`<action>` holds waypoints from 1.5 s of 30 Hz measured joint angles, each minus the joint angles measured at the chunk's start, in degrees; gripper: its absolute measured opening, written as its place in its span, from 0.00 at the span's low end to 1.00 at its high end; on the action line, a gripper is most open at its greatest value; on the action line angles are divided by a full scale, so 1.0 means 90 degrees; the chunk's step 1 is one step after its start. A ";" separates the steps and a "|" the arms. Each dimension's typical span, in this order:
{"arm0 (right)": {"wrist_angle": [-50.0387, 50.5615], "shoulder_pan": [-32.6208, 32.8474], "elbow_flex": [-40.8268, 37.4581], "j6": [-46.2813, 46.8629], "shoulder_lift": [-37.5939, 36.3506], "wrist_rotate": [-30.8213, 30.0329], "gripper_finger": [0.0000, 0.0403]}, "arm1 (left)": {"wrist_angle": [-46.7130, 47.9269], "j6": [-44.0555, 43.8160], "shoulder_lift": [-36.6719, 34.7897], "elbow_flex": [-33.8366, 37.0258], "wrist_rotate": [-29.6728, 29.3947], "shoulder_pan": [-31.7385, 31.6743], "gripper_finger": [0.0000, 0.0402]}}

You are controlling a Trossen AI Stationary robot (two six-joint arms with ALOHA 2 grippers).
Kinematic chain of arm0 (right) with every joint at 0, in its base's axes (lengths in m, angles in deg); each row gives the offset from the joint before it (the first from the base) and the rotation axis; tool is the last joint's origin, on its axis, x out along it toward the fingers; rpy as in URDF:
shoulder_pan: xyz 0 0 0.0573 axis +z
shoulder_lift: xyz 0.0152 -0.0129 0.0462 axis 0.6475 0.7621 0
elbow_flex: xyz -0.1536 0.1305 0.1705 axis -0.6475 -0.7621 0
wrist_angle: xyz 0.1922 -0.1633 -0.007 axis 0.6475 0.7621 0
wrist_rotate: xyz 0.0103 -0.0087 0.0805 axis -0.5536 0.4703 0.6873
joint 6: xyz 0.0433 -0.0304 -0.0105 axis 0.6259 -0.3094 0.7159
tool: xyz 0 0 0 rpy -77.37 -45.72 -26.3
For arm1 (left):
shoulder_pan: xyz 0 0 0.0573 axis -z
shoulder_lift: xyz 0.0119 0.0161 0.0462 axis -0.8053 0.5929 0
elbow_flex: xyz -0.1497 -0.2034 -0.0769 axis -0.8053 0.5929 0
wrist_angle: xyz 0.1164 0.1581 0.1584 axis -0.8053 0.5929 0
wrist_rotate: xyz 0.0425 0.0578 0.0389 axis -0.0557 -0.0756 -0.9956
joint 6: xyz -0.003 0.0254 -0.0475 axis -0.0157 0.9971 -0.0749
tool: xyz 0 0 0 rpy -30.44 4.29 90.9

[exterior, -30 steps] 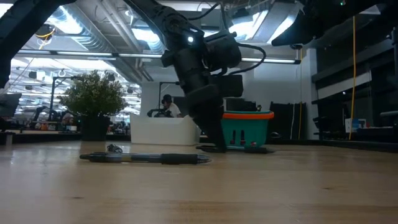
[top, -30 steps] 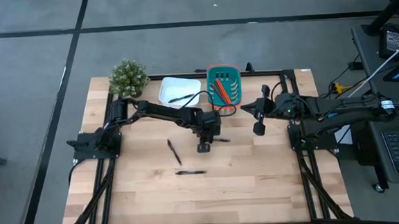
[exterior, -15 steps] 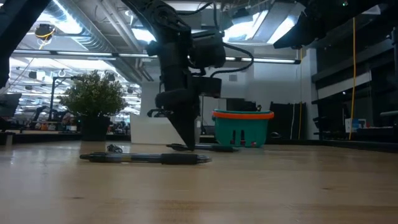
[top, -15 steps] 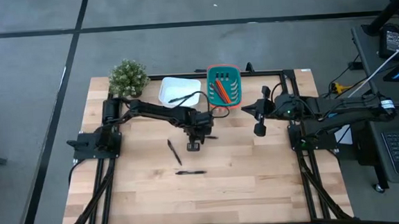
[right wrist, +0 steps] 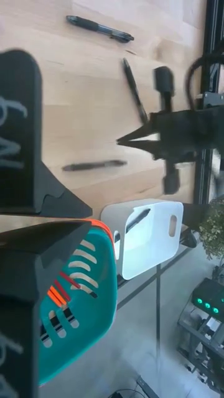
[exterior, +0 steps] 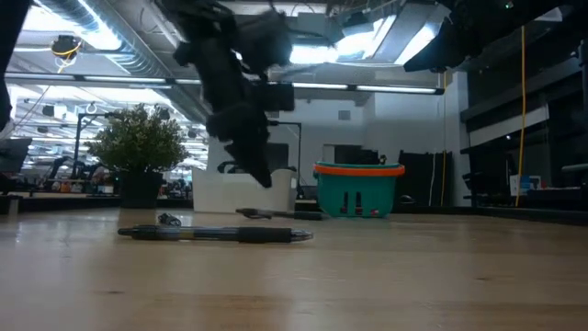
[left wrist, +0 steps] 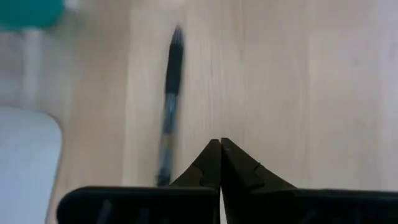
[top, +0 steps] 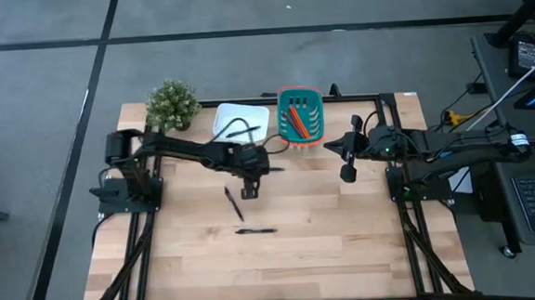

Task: Sort pens & pencils
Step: Put the top right black pen into the white bin, then put the black pen into the white bin

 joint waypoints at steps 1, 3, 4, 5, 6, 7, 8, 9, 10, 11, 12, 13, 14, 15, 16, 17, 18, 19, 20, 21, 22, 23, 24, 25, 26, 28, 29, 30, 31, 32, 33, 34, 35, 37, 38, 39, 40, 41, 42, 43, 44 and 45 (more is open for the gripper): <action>0.0000 0.0002 0.0000 0.0000 0.0000 0.0000 0.05 | -0.0199 -0.0058 -0.0187 0.0188 0.0005 -0.0008 0.01; -0.0004 -0.0002 0.0000 0.0017 0.0000 -0.0004 0.05 | -0.0558 -0.0183 -0.0534 0.0527 0.0015 -0.0021 0.01; -0.0002 -0.0002 0.0000 0.0017 0.0000 -0.0004 0.05 | -0.0664 -0.0219 -0.0681 0.0678 0.0045 -0.0023 0.01; -0.0007 -0.0001 0.0000 0.0017 0.0000 -0.0004 0.05 | -0.0723 -0.0247 -0.0792 0.0806 0.0109 -0.0023 0.01; -0.0034 0.0001 0.0000 0.0021 0.0000 -0.0005 0.05 | -0.0778 -0.0266 -0.0869 0.0911 0.0188 -0.0023 0.01; -0.0046 -0.0002 0.0000 0.0029 0.0000 -0.0005 0.05 | -0.0797 -0.0268 -0.0910 0.0987 0.0273 -0.0023 0.01; -0.0052 -0.0002 0.0000 0.0030 0.0000 -0.0005 0.05 | -0.0879 -0.0267 -0.0919 0.1038 0.0323 -0.0022 0.01; -0.0099 0.0000 0.0000 0.0033 0.0000 -0.0005 0.05 | -0.0997 -0.0260 -0.0916 0.1065 0.0365 -0.0021 0.01; -0.0136 0.0000 0.0000 0.0041 0.0000 -0.0005 0.05 | -0.1085 -0.0240 -0.0904 0.1082 0.0408 -0.0021 0.01; -0.0149 0.0000 0.0000 0.0048 0.0000 -0.0007 0.05 | -0.1196 -0.0227 -0.0861 0.1087 0.0410 -0.0027 0.01; -0.0162 0.0000 0.0000 0.0063 0.0000 -0.0008 0.05 | -0.1327 -0.0205 -0.0803 0.1087 0.0407 -0.0034 0.01; -0.0157 0.0000 0.0000 0.0082 0.0002 -0.0007 0.05 | -0.1372 -0.0147 -0.0762 0.1090 0.0393 -0.0043 0.01; -0.0160 0.0000 0.0000 0.0120 0.0002 -0.0009 0.05 | -0.1480 -0.0039 -0.0720 0.1093 0.0392 -0.0061 0.00; -0.0161 -0.0001 0.0000 0.0177 0.0002 -0.0010 0.05 | -0.1712 0.0094 -0.0667 0.1091 0.0392 -0.0074 0.00; -0.0149 -0.0002 0.0000 0.0192 0.0003 -0.0010 0.05 | -0.1842 0.0159 -0.0641 0.1084 0.0396 -0.0097 0.00; -0.0149 0.0000 0.0000 0.0202 0.0005 -0.0010 0.05 | -0.1895 0.0234 -0.0631 0.1084 0.0417 -0.0133 0.02; -0.0155 0.0000 0.0000 0.0204 0.0005 -0.0005 0.05 | -0.2046 0.0286 -0.0596 0.1084 0.0419 -0.0169 0.03; -0.0149 -0.0002 0.0000 0.0204 0.0011 0.0004 0.05 | -0.2188 0.0310 -0.0563 0.1082 0.0414 -0.0216 0.05; -0.0146 -0.0002 0.0000 0.0200 0.0016 0.0014 0.05 | -0.2196 0.0328 -0.0555 0.1083 0.0414 -0.0264 0.07; -0.0154 0.0000 0.0000 0.0200 0.0019 0.0017 0.05 | -0.2203 0.0336 -0.0555 0.1084 0.0415 -0.0305 0.09; -0.0152 -0.0002 0.0000 0.0203 0.0022 0.0024 0.05 | -0.2237 0.0330 -0.0555 0.1084 0.0413 -0.0350 0.11; -0.0144 0.0000 0.0000 0.0202 0.0024 0.0024 0.05 | -0.2240 0.0245 -0.0555 0.1082 0.0415 -0.0396 0.14; -0.0146 0.0001 0.0000 0.0197 0.0027 0.0026 0.05 | -0.2237 0.0145 -0.0555 0.1082 0.0420 -0.0454 0.16; -0.0146 0.0000 0.0000 0.0197 0.0027 0.0029 0.05 | -0.2239 0.0068 -0.0555 0.1082 0.0419 -0.0506 0.18; -0.0148 0.0000 0.0000 0.0191 0.0027 0.0029 0.05 | -0.2249 0.0040 -0.0555 0.1082 0.0422 -0.0562 0.19; -0.0143 0.0000 0.0000 0.0184 0.0027 0.0031 0.05 | -0.2263 0.0076 -0.0555 0.1082 0.0459 -0.0648 0.22; -0.0148 0.0000 0.0000 0.0182 0.0027 0.0029 0.05 | -0.2268 0.0121 -0.0547 0.1082 0.0501 -0.0676 0.22; -0.0146 0.0000 0.0000 0.0176 0.0027 0.0029 0.05 | -0.2341 0.0197 -0.0491 0.1079 0.0552 -0.0686 0.22; -0.0146 0.0000 0.0000 0.0165 0.0027 0.0032 0.05 | -0.2399 0.0282 -0.0446 0.1070 0.0588 -0.0682 0.23; -0.0144 0.0000 0.0000 0.0148 0.0027 0.0032 0.05 | -0.2359 0.0375 -0.0433 0.1076 0.0605 -0.0676 0.23; -0.0149 0.0000 0.0000 0.0111 0.0027 0.0032 0.05 | -0.2352 0.0460 -0.0410 0.1071 0.0611 -0.0664 0.23; -0.0150 -0.0001 0.0000 0.0060 0.0027 0.0032 0.05 | -0.2362 0.0540 -0.0323 0.1000 0.0617 -0.0654 0.23; -0.0149 -0.0002 0.0000 0.0035 0.0029 0.0034 0.05 | -0.2325 0.0593 -0.0248 0.0939 0.0613 -0.0649 0.23; -0.0178 -0.0002 0.0000 0.0024 0.0032 0.0034 0.05 | -0.1952 0.0627 -0.0158 0.0844 0.0609 -0.0662 0.23; -0.0197 -0.0002 0.0000 0.0017 0.0036 0.0034 0.05 | -0.1950 0.0673 -0.0056 0.0713 0.0605 -0.0677 0.23; -0.0185 -0.0002 0.0000 -0.0004 0.0041 0.0040 0.05 | -0.1847 0.0765 0.0008 0.0610 0.0588 -0.0693 0.23; -0.0182 -0.0002 0.0000 -0.0016 0.0044 0.0041 0.05 | -0.1658 0.0793 0.0053 0.0526 0.0568 -0.0707 0.23; -0.0203 -0.0002 0.0000 -0.0015 0.0057 0.0041 0.05 | -0.1526 0.0799 0.0130 0.0431 0.0535 -0.0727 0.23; -0.0192 -0.0004 0.0000 -0.0014 0.0066 0.0041 0.05 | -0.1439 0.0812 0.0206 0.0351 0.0517 -0.0764 0.23; -0.0165 -0.0005 0.0000 -0.0015 0.0068 0.0044 0.05 | -0.1326 0.0865 0.0282 0.0277 0.0515 -0.0802 0.23; -0.0163 -0.0005 0.0000 -0.0012 0.0068 0.0044 0.05 | -0.1264 0.0931 0.0347 0.0204 0.0506 -0.0834 0.23; -0.0156 -0.0005 0.0000 -0.0012 0.0068 0.0044 0.05 | -0.1189 0.0961 0.0388 0.0145 0.0491 -0.0874 0.23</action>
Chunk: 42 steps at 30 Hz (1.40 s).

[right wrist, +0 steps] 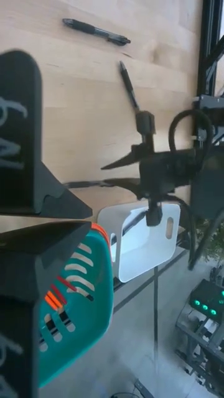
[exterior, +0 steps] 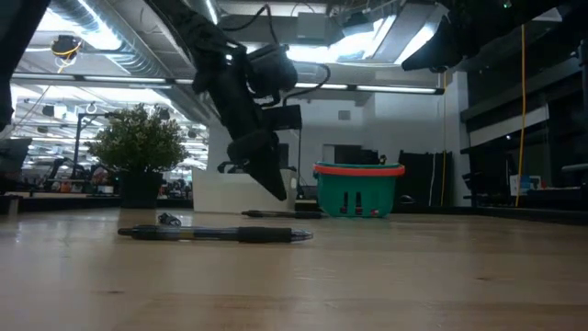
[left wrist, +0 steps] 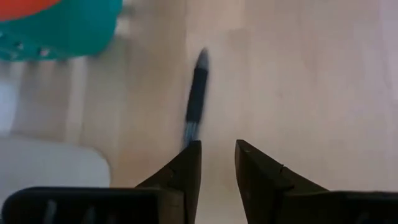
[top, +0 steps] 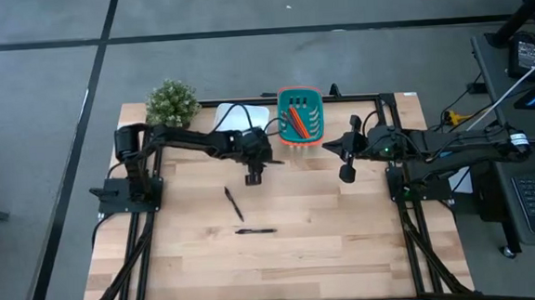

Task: Sort pens & pencils
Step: Put the black pen into the white bin

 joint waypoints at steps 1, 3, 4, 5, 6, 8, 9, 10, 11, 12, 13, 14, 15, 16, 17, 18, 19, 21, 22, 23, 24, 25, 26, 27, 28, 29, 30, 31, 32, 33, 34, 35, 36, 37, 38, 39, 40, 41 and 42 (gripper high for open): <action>0.0020 0.0000 0.0000 0.0000 0.0000 0.0000 0.05 | 0.0088 0.0002 0.0031 -0.0041 0.0000 -0.0045 0.23; 0.0044 0.0001 0.0000 0.0000 0.0000 0.0000 0.05 | 0.0037 0.0024 0.0095 -0.0091 0.0000 -0.0108 0.23; 0.0051 0.0002 0.0000 -0.0003 0.0000 0.0000 0.05 | 0.0112 0.0070 0.0095 -0.0084 0.0001 -0.0140 0.23; 0.0053 0.0002 0.0000 -0.0005 0.0000 0.0000 0.05 | 0.0141 0.0123 0.0094 -0.0083 0.0001 -0.0163 0.23; 0.0080 0.0002 0.0000 -0.0008 0.0000 0.0000 0.05 | 0.0134 0.0153 0.0094 -0.0083 0.0002 -0.0182 0.23; 0.0088 0.0002 0.0000 -0.0053 0.0000 0.0000 0.05 | 0.0138 0.0162 0.0092 -0.0083 0.0002 -0.0211 0.23; 0.0089 0.0002 0.0000 -0.0086 0.0000 0.0000 0.05 | 0.0144 0.0168 0.0092 -0.0083 0.0005 -0.0218 0.23; 0.0086 0.0002 0.0000 -0.0117 0.0000 0.0000 0.05 | 0.0149 0.0171 0.0092 -0.0083 0.0005 -0.0217 0.23; 0.0070 0.0001 0.0000 -0.0128 0.0000 0.0000 0.05 | 0.0149 0.0196 0.0092 -0.0083 0.0005 -0.0218 0.23; 0.0063 0.0002 0.0000 -0.0130 0.0000 0.0000 0.05 | 0.0149 0.0271 0.0094 -0.0083 0.0005 -0.0218 0.23; 0.0063 0.0002 0.0000 -0.0135 0.0000 0.0000 0.05 | 0.0124 0.0338 0.0131 -0.0083 0.0005 -0.0216 0.23; 0.0063 0.0002 0.0000 -0.0136 0.0000 0.0000 0.05 | 0.0069 0.0379 0.0170 -0.0083 0.0012 -0.0216 0.23; 0.0067 0.0001 0.0000 -0.0137 0.0000 0.0000 0.05 | 0.0111 0.0381 0.0186 -0.0083 0.0036 -0.0216 0.23; 0.0065 0.0002 0.0000 -0.0138 -0.0001 0.0000 0.05 | 0.0145 0.0388 0.0200 -0.0080 0.0053 -0.0226 0.23; 0.0061 0.0001 0.0000 -0.0138 -0.0002 -0.0001 0.05 | 0.0080 0.0399 0.0254 -0.0101 0.0058 -0.0232 0.23; 0.0061 0.0002 0.0000 -0.0136 -0.0002 0.0000 0.05 | 0.0054 0.0408 0.0331 -0.0140 0.0056 -0.0250 0.23; 0.0063 0.0002 0.0000 -0.0134 -0.0002 0.0000 0.05 | 0.0095 0.0435 0.0397 -0.0143 0.0055 -0.0272 0.23; 0.0063 0.0002 0.0000 -0.0129 -0.0002 0.0000 0.05 | 0.0121 0.0502 0.0518 -0.0225 0.0050 -0.0319 0.23; 0.0066 0.0002 0.0000 -0.0129 -0.0002 0.0000 0.05 | 0.0127 0.0502 0.0606 -0.0296 0.0049 -0.0350 0.23; 0.0066 0.0002 0.0000 -0.0127 -0.0002 0.0000 0.05 | 0.0191 0.0498 0.0690 -0.0353 0.0092 -0.0376 0.23; 0.0065 0.0002 0.0000 -0.0122 -0.0002 0.0002 0.05 | 0.0307 0.0505 0.0759 -0.0466 0.0085 -0.0400 0.23; 0.0070 0.0002 0.0000 -0.0116 -0.0002 0.0001 0.05 | 0.0405 0.0508 0.0840 -0.0578 0.0103 -0.0425 0.23; 0.0085 0.0002 0.0000 -0.0115 -0.0002 0.0002 0.05 | 0.0549 0.0510 0.0906 -0.0675 0.0118 -0.0440 0.23; 0.0095 0.0002 0.0000 -0.0117 -0.0002 0.0005 0.05 | 0.0699 0.0511 0.0995 -0.0786 0.0147 -0.0456 0.23; 0.0095 0.0002 0.0000 -0.0119 -0.0002 0.0005 0.05 | 0.0870 0.0514 0.1080 -0.0904 0.0179 -0.0472 0.23; 0.0095 0.0002 0.0000 -0.0119 -0.0002 0.0002 0.05 | 0.1080 0.0549 0.1156 -0.1021 0.0205 -0.0482 0.23; 0.0095 0.0002 0.0000 -0.0121 -0.0002 0.0005 0.05 | 0.1278 0.0636 0.1217 -0.1120 0.0222 -0.0490 0.23; 0.0095 0.0002 0.0000 -0.0126 -0.0002 0.0005 0.05 | 0.1440 0.0702 0.1287 -0.1220 0.0243 -0.0490 0.22; 0.0095 0.0002 0.0000 -0.0129 -0.0002 0.0005 0.05 | 0.1549 0.0754 0.1333 -0.1284 0.0243 -0.0493 0.21; 0.0101 0.0002 0.0000 -0.0131 -0.0002 0.0002 0.05 | 0.1647 0.0773 0.1369 -0.1343 0.0241 -0.0486 0.20; 0.0109 0.0002 0.0000 -0.0133 -0.0002 0.0005 0.05 | 0.1673 0.0781 0.1374 -0.1353 0.0237 -0.0468 0.17; 0.0109 0.0002 0.0000 -0.0134 -0.0002 0.0005 0.05 | 0.1687 0.0800 0.1374 -0.1353 0.0225 -0.0444 0.14; 0.0111 0.0002 0.0000 -0.0134 -0.0002 0.0005 0.05 | 0.1699 0.0829 0.1374 -0.1350 0.0186 -0.0420 0.10; 0.0115 0.0002 0.0000 -0.0135 -0.0002 0.0005 0.05 | 0.1712 0.0846 0.1374 -0.1350 0.0153 -0.0401 0.06; 0.0120 0.0002 0.0000 -0.0136 -0.0002 0.0005 0.05 | 0.1724 0.0859 0.1374 -0.1350 0.0148 -0.0392 0.04; 0.0120 0.0002 0.0000 -0.0136 -0.0002 0.0005 0.05 | 0.1737 0.0864 0.1374 -0.1350 0.0148 -0.0378 0.04; 0.0128 0.0002 0.0000 -0.0131 -0.0002 0.0005 0.05 | 0.1742 0.0867 0.1374 -0.1350 0.0146 -0.0381 0.04; 0.0144 0.0002 0.0000 -0.0129 -0.0002 0.0006 0.05 | 0.1745 0.0868 0.1374 -0.1350 0.0143 -0.0381 0.04; 0.0158 0.0002 0.0000 -0.0129 -0.0002 0.0007 0.05 | 0.1745 0.0883 0.1374 -0.1350 0.0167 -0.0366 0.04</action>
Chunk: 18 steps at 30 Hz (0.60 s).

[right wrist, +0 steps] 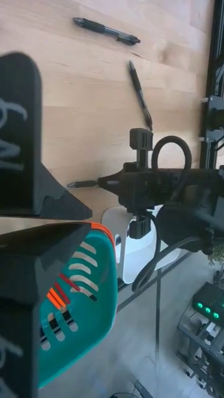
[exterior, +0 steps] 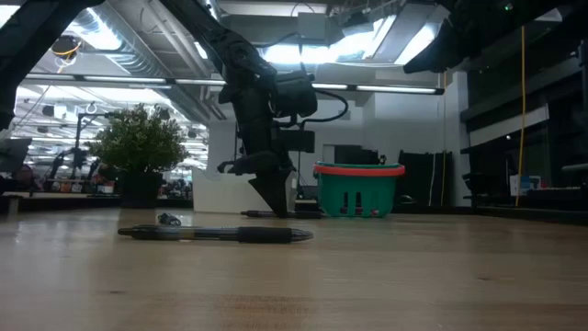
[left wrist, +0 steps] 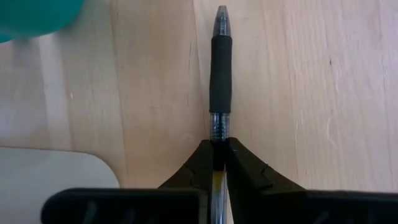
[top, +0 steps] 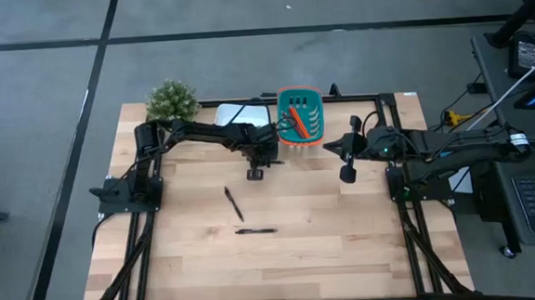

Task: Sort pens & pencils
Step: Put the black pen into the white bin

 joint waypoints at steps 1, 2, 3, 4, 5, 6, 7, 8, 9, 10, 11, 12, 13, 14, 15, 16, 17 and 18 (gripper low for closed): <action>0.0007 0.0000 0.0000 0.0005 0.0000 0.0000 0.05 | -0.0004 0.0032 0.0000 0.0001 0.0057 0.0010 0.04; 0.0025 0.0000 0.0000 0.0016 0.0000 0.0000 0.05 | -0.0009 0.0067 0.0000 0.0006 0.0096 0.0020 0.04; 0.0052 0.0000 0.0000 0.0031 0.0000 0.0000 0.05 | -0.0015 0.0098 -0.0001 0.0007 0.0102 0.0036 0.04; 0.0080 0.0000 0.0000 0.0047 0.0000 0.0002 0.05 | -0.0016 0.0114 -0.0026 0.0014 0.0097 0.0058 0.04; 0.0101 0.0000 0.0000 0.0081 0.0000 0.0002 0.05 | -0.0024 0.0125 -0.0051 0.0027 0.0095 0.0078 0.04; 0.0128 0.0000 0.0000 0.0129 0.0000 0.0004 0.05 | -0.0027 0.0158 -0.0079 0.0031 0.0090 0.0092 0.04; 0.0158 0.0000 0.0000 0.0155 0.0000 0.0005 0.05 | -0.0029 0.0190 -0.0154 0.0040 0.0094 0.0097 0.04; 0.0198 0.0000 0.0000 0.0175 0.0000 0.0005 0.05 | -0.0029 0.0194 -0.0205 0.0051 0.0101 0.0100 0.04; 0.0238 0.0000 0.0000 0.0177 0.0000 0.0005 0.05 | -0.0032 0.0181 -0.0240 0.0065 0.0123 0.0101 0.04; 0.0268 0.0000 0.0000 0.0179 0.0000 0.0005 0.05 | -0.0024 0.0149 -0.0293 0.0075 0.0158 0.0103 0.04; 0.0306 0.0000 0.0000 0.0186 0.0000 0.0005 0.05 | 0.0062 0.0130 -0.0352 0.0089 0.0221 0.0105 0.04; 0.0336 0.0000 0.0000 0.0202 0.0000 0.0005 0.05 | 0.0159 0.0120 -0.0397 0.0105 0.0282 0.0114 0.04; 0.0348 0.0000 0.0000 0.0214 0.0000 0.0007 0.05 | 0.0172 0.0119 -0.0416 0.0112 0.0322 0.0123 0.04; 0.0360 0.0000 0.0000 0.0233 0.0000 0.0007 0.05 | 0.0126 0.0113 -0.0427 0.0108 0.0333 0.0144 0.04; 0.0380 0.0000 0.0000 0.0233 0.0000 0.0007 0.05 | 0.0157 0.0105 -0.0458 0.0102 0.0339 0.0148 0.04; 0.0393 0.0000 0.0000 0.0234 0.0000 0.0007 0.05 | 0.0192 0.0081 -0.0492 0.0102 0.0345 0.0155 0.04; 0.0402 0.0000 0.0000 0.0238 0.0000 0.0007 0.05 | 0.0169 0.0059 -0.0500 0.0087 0.0327 0.0179 0.04; 0.0420 0.0000 0.0000 0.0236 0.0000 0.0005 0.05 | 0.0132 0.0039 -0.0499 0.0085 0.0324 0.0188 0.04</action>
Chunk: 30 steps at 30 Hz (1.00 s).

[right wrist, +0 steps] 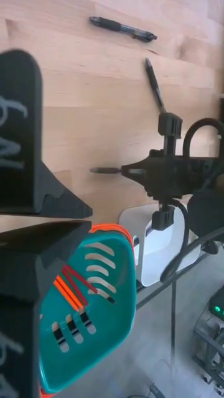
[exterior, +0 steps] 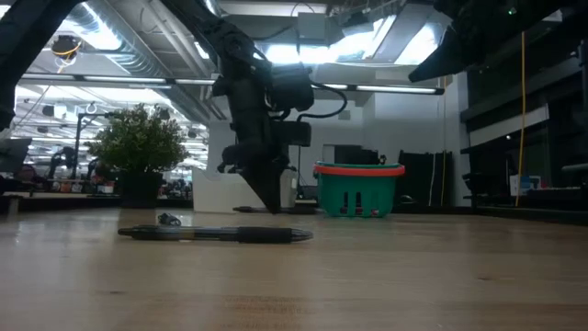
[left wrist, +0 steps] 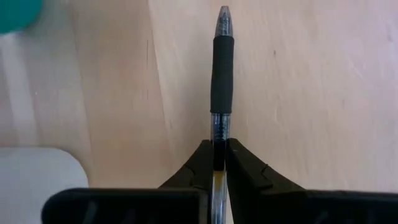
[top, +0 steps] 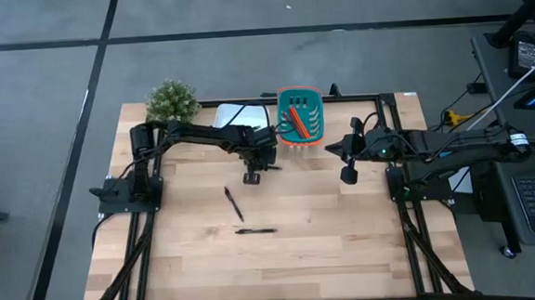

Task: Sort pens & pencils
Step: Put the black pen into the white bin

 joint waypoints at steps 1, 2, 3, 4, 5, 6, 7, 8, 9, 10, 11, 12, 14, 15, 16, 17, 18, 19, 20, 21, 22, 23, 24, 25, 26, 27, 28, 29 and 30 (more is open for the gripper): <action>0.0012 0.0000 0.0000 -0.0007 0.0000 0.0000 0.05 | 0.0007 -0.0012 0.0003 0.0000 -0.0018 0.0016 0.04; 0.0011 0.0000 0.0000 -0.0014 0.0000 0.0002 0.05 | 0.0006 -0.0015 0.0003 0.0001 -0.0022 0.0048 0.04; 0.0012 0.0000 0.0000 -0.0016 0.0000 0.0001 0.05 | -0.0003 0.0002 0.0003 0.0000 -0.0034 0.0084 0.04; 0.0012 0.0000 0.0000 -0.0030 0.0000 -0.0002 0.05 | 0.0006 0.0017 0.0003 -0.0002 -0.0056 0.0114 0.04; 0.0012 0.0000 0.0000 -0.0032 0.0000 0.0000 0.05 | 0.0031 0.0020 0.0003 -0.0003 -0.0100 0.0144 0.04; 0.0012 0.0000 0.0000 -0.0032 0.0000 0.0000 0.05 | 0.0084 0.0020 0.0002 -0.0005 -0.0135 0.0164 0.04; 0.0012 0.0000 0.0000 -0.0032 0.0000 0.0000 0.05 | 0.0163 0.0019 -0.0016 -0.0005 -0.0161 0.0166 0.04; 0.0012 0.0000 0.0000 -0.0032 0.0000 0.0000 0.05 | 0.0255 0.0018 -0.0040 -0.0005 -0.0176 0.0159 0.04; 0.0010 0.0000 0.0000 -0.0032 0.0000 0.0000 0.05 | 0.0342 0.0018 -0.0074 -0.0007 -0.0190 0.0154 0.04; 0.0012 0.0000 0.0000 -0.0032 0.0000 -0.0002 0.05 | 0.0451 0.0018 -0.0130 -0.0007 -0.0229 0.0143 0.04; 0.0012 0.0000 0.0000 -0.0033 0.0000 -0.0002 0.05 | 0.0581 -0.0009 -0.0185 -0.0007 -0.0279 0.0134 0.04; 0.0011 0.0000 0.0000 -0.0035 0.0000 -0.0001 0.05 | 0.0662 -0.0049 -0.0250 -0.0007 -0.0278 0.0117 0.04; 0.0010 0.0002 0.0000 -0.0039 0.0000 -0.0002 0.05 | 0.0817 -0.0126 -0.0410 -0.0007 -0.0279 0.0088 0.04; 0.0010 0.0000 0.0000 -0.0038 0.0000 0.0000 0.05 | 0.0850 -0.0128 -0.0480 -0.0014 -0.0279 0.0083 0.04; 0.0010 0.0000 0.0000 -0.0036 0.0000 -0.0002 0.05 | 0.0858 -0.0133 -0.0552 -0.0018 -0.0281 0.0081 0.04; 0.0010 0.0001 0.0000 -0.0036 0.0000 -0.0002 0.05 | 0.0864 -0.0132 -0.0650 0.0007 -0.0282 0.0081 0.04; 0.0010 0.0002 0.0000 -0.0036 0.0000 0.0000 0.05 | 0.0883 -0.0120 -0.0765 0.0047 -0.0282 0.0081 0.04; 0.0001 0.0000 -0.0006 -0.0036 0.0000 -0.0001 0.05 | 0.0855 -0.0116 -0.0892 0.0094 -0.0282 0.0081 0.04; -0.0027 0.0002 -0.0035 -0.0036 0.0000 -0.0002 0.05 | 0.0826 -0.0116 -0.1007 0.0153 -0.0287 0.0079 0.04; -0.0073 0.0002 -0.0090 -0.0038 -0.0006 -0.0002 0.05 | 0.0780 -0.0120 -0.1145 0.0246 -0.0317 0.0075 0.04; -0.0131 0.0002 -0.0174 -0.0037 -0.0007 -0.0002 0.05 | 0.0727 -0.0127 -0.1294 0.0359 -0.0336 0.0056 0.04; -0.0202 0.0002 -0.0265 -0.0036 -0.0007 -0.0004 0.05 | 0.0650 -0.0140 -0.1463 0.0506 -0.0353 0.0031 0.04; -0.0245 0.0002 -0.0358 -0.0036 -0.0011 -0.0005 0.05 | 0.0512 -0.0155 -0.1641 0.0654 -0.0370 0.0003 0.04; -0.0303 0.0002 -0.0460 -0.0034 -0.0012 -0.0003 0.05 | 0.0309 -0.0213 -0.1835 0.0824 -0.0381 -0.0020 0.04; -0.0407 0.0002 -0.0558 -0.0037 -0.0012 -0.0005 0.05 | 0.0131 -0.0281 -0.2047 0.1020 -0.0395 -0.0052 0.04; -0.0554 0.0002 -0.0661 -0.0041 -0.0017 -0.0005 0.05 | -0.0034 -0.0301 -0.2255 0.1213 -0.0397 -0.0082 0.04; -0.0687 0.0000 -0.0739 -0.0060 -0.0023 -0.0005 0.05 | -0.0301 -0.0320 -0.2476 0.1420 -0.0396 -0.0103 0.04; -0.0774 0.0002 -0.0803 -0.0089 -0.0044 -0.0007 0.05 | -0.0589 -0.0352 -0.2679 0.1625 -0.0394 -0.0120 0.04; -0.0863 0.0002 -0.0835 -0.0126 -0.0059 -0.0007 0.05 | -0.0903 -0.0386 -0.2881 0.1826 -0.0391 -0.0141 0.04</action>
